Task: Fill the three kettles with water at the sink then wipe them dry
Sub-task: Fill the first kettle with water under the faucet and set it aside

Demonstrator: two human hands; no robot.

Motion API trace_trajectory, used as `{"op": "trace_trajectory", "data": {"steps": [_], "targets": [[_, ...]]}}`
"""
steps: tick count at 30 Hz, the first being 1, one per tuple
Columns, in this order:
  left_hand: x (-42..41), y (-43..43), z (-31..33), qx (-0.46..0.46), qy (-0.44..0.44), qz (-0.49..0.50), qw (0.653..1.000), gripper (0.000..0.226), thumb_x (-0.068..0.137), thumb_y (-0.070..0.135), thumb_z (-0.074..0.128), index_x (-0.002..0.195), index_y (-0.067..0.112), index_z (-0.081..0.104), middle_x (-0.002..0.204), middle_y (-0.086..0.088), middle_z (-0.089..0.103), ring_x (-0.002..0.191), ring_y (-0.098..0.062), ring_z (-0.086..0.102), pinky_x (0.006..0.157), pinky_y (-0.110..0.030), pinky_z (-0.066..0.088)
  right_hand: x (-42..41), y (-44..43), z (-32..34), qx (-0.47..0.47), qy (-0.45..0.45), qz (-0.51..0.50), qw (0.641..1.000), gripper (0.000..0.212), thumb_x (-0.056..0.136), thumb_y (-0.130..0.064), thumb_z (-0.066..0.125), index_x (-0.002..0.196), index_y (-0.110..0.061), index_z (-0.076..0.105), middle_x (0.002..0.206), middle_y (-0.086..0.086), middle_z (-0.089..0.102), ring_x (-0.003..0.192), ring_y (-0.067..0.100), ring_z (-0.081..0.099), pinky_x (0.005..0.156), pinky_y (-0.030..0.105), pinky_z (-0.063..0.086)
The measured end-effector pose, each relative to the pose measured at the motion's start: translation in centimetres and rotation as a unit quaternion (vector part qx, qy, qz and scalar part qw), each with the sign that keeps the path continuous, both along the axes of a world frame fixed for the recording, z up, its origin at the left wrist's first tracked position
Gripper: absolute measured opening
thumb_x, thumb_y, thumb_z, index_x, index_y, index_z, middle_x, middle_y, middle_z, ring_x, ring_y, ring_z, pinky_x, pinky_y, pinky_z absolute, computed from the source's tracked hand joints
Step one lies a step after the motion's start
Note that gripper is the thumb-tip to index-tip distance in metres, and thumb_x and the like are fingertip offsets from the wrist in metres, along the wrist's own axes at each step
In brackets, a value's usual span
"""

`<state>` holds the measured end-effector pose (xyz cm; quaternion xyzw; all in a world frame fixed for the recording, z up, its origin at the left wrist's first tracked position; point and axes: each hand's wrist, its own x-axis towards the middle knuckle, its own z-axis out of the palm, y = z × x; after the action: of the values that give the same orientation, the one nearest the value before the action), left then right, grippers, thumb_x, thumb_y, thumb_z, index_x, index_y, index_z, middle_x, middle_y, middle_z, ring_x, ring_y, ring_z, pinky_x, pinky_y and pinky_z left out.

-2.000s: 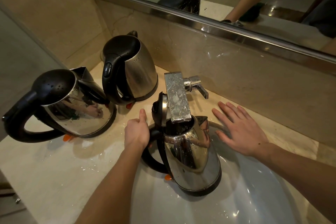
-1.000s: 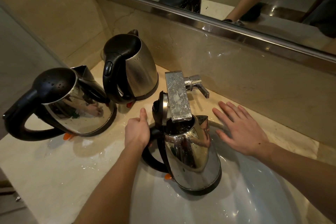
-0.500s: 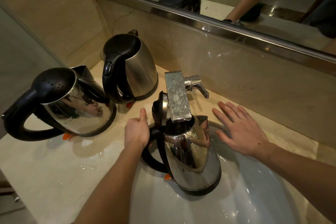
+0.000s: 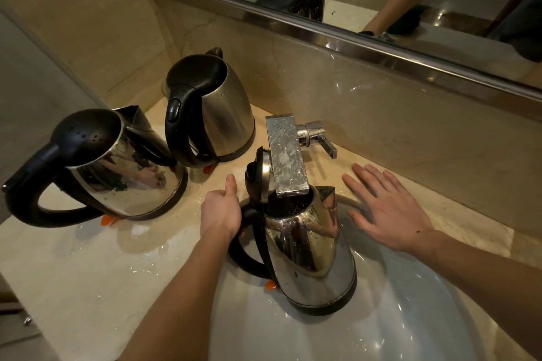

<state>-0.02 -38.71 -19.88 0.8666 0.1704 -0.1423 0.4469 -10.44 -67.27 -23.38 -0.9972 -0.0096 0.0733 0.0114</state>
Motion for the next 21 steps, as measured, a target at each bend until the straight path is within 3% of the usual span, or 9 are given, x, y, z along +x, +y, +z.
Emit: {"op": "trace_trajectory", "data": {"steps": [5, 10, 17, 21], "targets": [[0.02, -0.02, -0.08, -0.003, 0.004, 0.003, 1.000, 0.058, 0.103, 0.053, 0.030, 0.065, 0.011, 0.043, 0.065, -0.009, 0.051, 0.065, -0.025, 0.055, 0.076, -0.043, 0.050, 0.01, 0.01, -0.03, 0.001, 0.001, -0.001, 1.000, 0.071, 0.093, -0.066, 0.009, 0.156, -0.033, 0.006, 0.164, -0.001, 0.004, 0.150, 0.017, 0.001, 0.120, 0.043, 0.006], [-0.08, -0.05, 0.15, 0.004, -0.007, -0.002, 1.000, 0.057, 0.104, 0.050, 0.030, 0.064, 0.012, 0.040, 0.065, -0.008, 0.047, 0.062, -0.021, 0.048, 0.069, -0.034, 0.037, 0.03, -0.05, -0.15, -0.007, 0.003, -0.001, 1.000, 0.071, 0.093, -0.066, 0.011, 0.156, -0.032, 0.009, 0.164, 0.000, 0.008, 0.150, 0.019, 0.005, 0.119, 0.043, 0.008], [-0.06, -0.16, 0.25, -0.007, 0.003, 0.005, 1.000, 0.056, 0.104, 0.050, 0.031, 0.063, 0.015, 0.043, 0.067, -0.008, 0.052, 0.066, -0.023, 0.055, 0.078, -0.043, 0.050, 0.03, -0.15, -0.35, -0.017, 0.001, 0.003, 1.000, 0.070, 0.094, -0.064, 0.014, 0.156, -0.031, 0.011, 0.163, 0.002, 0.012, 0.150, 0.021, 0.008, 0.119, 0.043, 0.008], [-0.10, -0.12, 0.41, -0.003, -0.002, 0.000, 1.000, 0.056, 0.104, 0.050, 0.031, 0.063, 0.013, 0.042, 0.069, -0.011, 0.053, 0.067, -0.025, 0.054, 0.078, -0.042, 0.049, 0.04, -0.19, -0.39, -0.017, 0.002, 0.003, 1.000, 0.070, 0.094, -0.063, 0.016, 0.156, -0.031, 0.010, 0.164, 0.002, 0.011, 0.151, 0.020, 0.007, 0.119, 0.043, 0.008]]}}
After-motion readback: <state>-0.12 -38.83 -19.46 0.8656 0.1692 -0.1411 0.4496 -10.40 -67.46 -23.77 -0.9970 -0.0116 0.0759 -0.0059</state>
